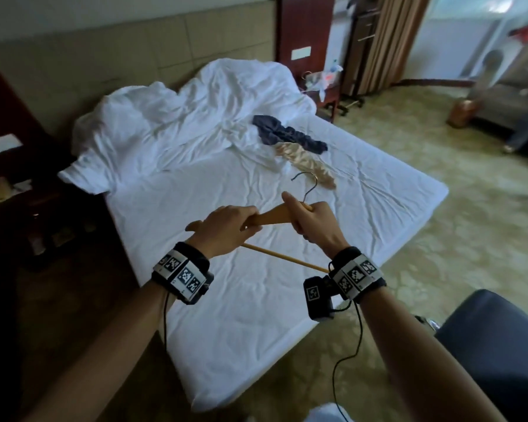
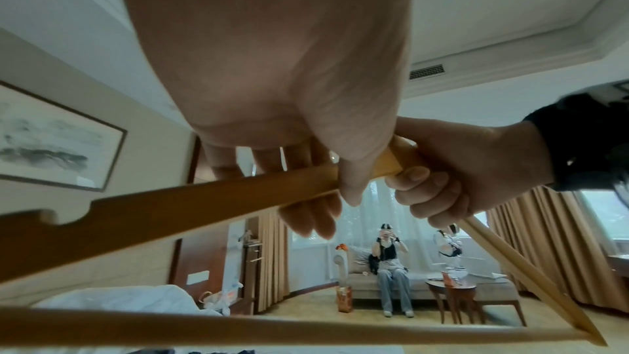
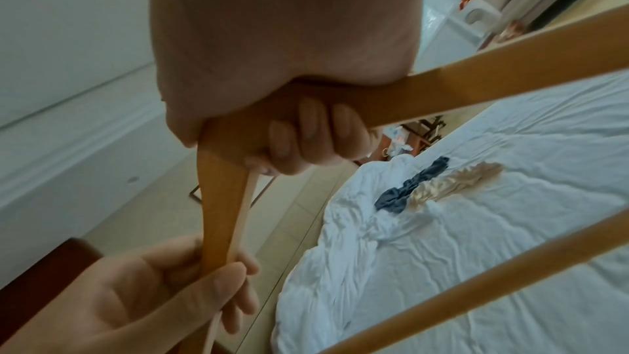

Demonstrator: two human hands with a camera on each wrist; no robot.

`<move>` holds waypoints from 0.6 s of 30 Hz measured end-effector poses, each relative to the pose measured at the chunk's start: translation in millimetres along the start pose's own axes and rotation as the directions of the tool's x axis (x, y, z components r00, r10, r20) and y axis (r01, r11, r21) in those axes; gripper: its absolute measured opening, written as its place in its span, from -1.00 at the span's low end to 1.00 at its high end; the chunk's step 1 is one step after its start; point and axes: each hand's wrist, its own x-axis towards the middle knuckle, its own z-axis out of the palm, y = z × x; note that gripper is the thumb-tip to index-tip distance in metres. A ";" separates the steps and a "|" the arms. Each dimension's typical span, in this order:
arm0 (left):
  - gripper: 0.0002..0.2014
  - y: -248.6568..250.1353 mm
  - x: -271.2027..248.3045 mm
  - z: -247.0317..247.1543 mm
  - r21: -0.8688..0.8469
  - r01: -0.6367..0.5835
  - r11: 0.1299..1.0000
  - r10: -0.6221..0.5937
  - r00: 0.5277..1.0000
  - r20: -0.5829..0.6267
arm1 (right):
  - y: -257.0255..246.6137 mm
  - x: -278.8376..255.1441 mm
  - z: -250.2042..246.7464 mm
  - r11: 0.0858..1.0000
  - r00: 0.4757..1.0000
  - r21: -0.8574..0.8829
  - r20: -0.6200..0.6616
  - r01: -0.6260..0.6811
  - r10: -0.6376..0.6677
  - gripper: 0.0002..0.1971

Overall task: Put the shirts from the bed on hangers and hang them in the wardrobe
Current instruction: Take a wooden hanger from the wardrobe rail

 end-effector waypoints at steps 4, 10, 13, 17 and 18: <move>-0.74 32.7 100.5 35.5 -0.035 -0.043 0.998 0.043 0.999 0.006 | 41.2 70.3 -71.8 0.999 0.997 0.000 -0.067 -0.040 0.040 -0.27; -0.53 67.9 240.9 110.0 -0.194 -0.005 0.981 -0.033 0.981 -0.190 | 122.6 184.9 -179.3 0.989 0.988 -0.010 -0.034 -0.149 0.149 -0.26; -0.59 76.4 300.3 142.7 -0.255 0.124 0.959 -0.167 0.974 -0.153 | 166.4 234.6 -227.3 0.966 0.966 -0.042 -0.001 -0.257 0.257 -0.25; -0.65 76.9 376.3 184.9 -0.306 0.322 0.896 -0.327 0.944 0.035 | 212.4 296.6 -278.2 0.932 0.944 -0.163 0.003 -0.324 0.329 -0.40; -0.65 75.8 394.4 195.6 -0.305 0.360 0.882 -0.352 0.932 0.083 | 222.3 312.4 -289.4 0.921 0.939 -0.191 -0.011 -0.340 0.344 -0.40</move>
